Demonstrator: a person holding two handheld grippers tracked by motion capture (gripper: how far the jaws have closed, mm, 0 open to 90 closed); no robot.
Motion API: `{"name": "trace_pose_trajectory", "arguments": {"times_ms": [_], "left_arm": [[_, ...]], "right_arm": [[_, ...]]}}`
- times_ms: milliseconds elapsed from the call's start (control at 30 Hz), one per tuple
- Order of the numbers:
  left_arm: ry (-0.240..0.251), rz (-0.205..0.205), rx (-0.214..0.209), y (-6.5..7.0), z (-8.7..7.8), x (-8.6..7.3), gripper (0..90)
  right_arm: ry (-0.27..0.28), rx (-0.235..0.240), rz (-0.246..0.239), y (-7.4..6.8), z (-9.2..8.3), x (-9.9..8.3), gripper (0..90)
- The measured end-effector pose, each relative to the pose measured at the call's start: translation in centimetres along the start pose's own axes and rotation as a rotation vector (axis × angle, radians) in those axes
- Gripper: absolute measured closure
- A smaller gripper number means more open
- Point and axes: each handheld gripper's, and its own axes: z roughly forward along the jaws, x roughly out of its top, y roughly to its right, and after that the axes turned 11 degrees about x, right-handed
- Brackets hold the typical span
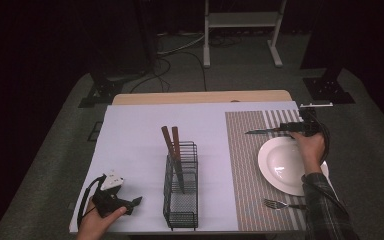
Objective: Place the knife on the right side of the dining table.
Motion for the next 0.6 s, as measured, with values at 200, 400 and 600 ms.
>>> {"name": "trace_pose_trajectory", "arguments": {"times_ms": [200,400,600], "left_arm": [[0.000,0.000,0.000,0.00,0.00,0.00,0.0],[0.000,0.000,0.000,0.00,0.00,0.00,0.0],[0.000,0.000,0.000,0.00,0.00,0.00,0.0]], "right_arm": [[-0.027,-0.017,0.006,0.00,0.34,0.13,14.4],[-0.053,-0.035,0.008,0.03,0.72,0.20,13.4],[-0.058,-0.044,0.008,-0.13,0.70,0.47,13.4]]}}
